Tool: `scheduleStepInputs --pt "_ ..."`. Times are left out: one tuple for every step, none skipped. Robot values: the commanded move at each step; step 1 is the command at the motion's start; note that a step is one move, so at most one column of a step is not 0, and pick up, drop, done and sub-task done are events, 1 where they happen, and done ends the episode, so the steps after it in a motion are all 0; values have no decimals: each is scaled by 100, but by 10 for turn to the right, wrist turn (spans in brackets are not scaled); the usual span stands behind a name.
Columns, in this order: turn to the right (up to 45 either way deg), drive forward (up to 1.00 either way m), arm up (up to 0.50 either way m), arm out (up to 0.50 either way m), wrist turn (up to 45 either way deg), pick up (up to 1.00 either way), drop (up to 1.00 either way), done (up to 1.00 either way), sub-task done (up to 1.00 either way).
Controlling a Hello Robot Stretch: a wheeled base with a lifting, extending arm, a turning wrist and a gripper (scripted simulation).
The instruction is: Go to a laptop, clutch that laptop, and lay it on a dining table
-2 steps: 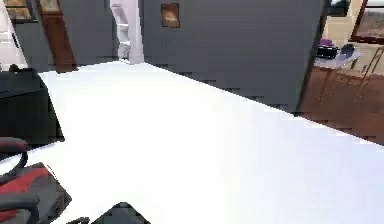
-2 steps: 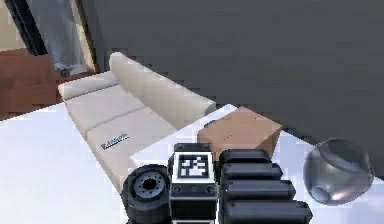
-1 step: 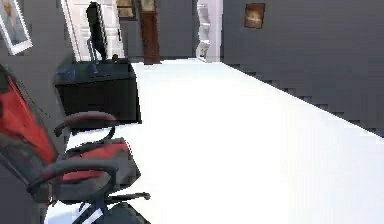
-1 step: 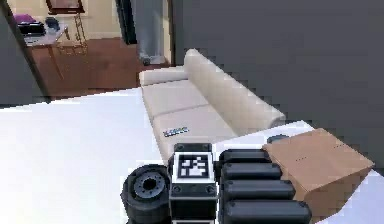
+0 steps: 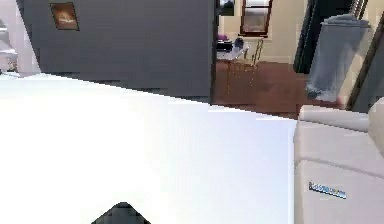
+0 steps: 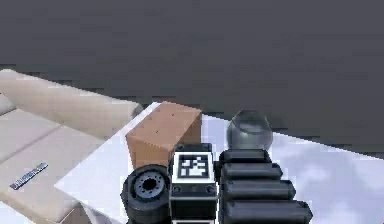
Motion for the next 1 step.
scheduleStepInputs --pt "450 0 0 0 0 0 0 0 0"
